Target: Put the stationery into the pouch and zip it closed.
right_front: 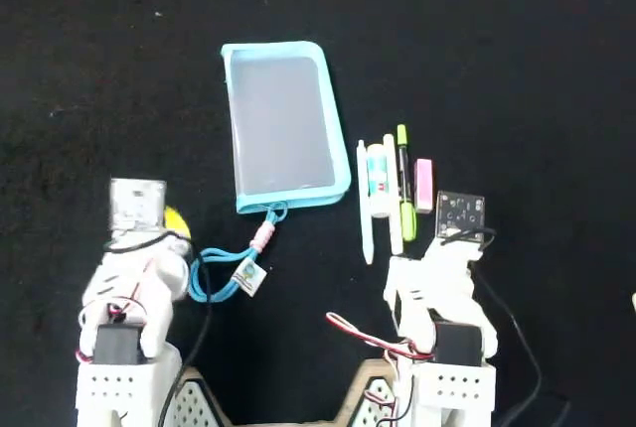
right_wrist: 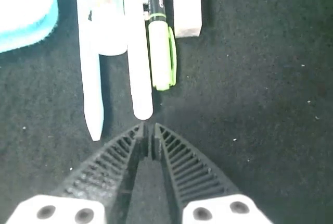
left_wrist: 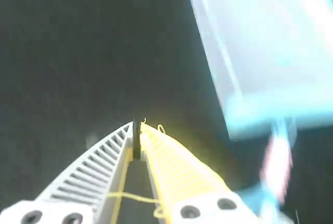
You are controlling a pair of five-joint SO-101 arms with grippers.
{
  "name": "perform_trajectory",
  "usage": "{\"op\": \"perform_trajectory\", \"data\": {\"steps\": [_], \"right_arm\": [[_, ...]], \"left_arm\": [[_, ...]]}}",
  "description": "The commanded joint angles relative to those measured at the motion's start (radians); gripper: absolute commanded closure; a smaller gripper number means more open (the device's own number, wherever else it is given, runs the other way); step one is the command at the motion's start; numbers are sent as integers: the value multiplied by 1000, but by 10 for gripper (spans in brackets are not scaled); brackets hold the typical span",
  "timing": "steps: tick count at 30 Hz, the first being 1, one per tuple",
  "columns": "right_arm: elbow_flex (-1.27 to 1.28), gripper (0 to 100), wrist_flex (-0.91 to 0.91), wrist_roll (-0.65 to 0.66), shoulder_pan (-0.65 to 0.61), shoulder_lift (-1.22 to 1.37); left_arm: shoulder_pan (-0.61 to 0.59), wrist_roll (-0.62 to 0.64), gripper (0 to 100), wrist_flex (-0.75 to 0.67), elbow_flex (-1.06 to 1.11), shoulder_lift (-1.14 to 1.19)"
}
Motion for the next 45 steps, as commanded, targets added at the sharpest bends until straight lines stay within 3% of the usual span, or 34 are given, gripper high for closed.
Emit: {"op": "perform_trajectory", "data": {"steps": [1,5,8,14,18,22,27,30,39,45], "right_arm": [[-4,987,-35,6,-8,-97],[-4,987,-26,5,-9,-96],[-4,987,9,0,-11,-97],[-4,986,-173,17,-15,-96],[-4,931,-259,319,-44,-94],[-8,887,-339,516,-44,-96],[-102,904,-391,505,-37,-96],[-225,899,-325,416,-58,-96],[-633,899,-158,273,-304,-59],[-802,899,-121,149,-465,240]], "left_arm": [[-54,9,967,-295,21,-9],[-71,0,967,-285,21,-8],[-127,-86,967,-264,16,-9],[-134,-121,970,-453,21,-9],[-131,11,970,-304,21,-8],[-168,3,968,-256,21,-8],[-171,8,968,-253,21,-8],[-171,5,969,-253,21,-8],[-174,8,968,-233,21,-8],[-168,11,967,-232,21,-8]]}}
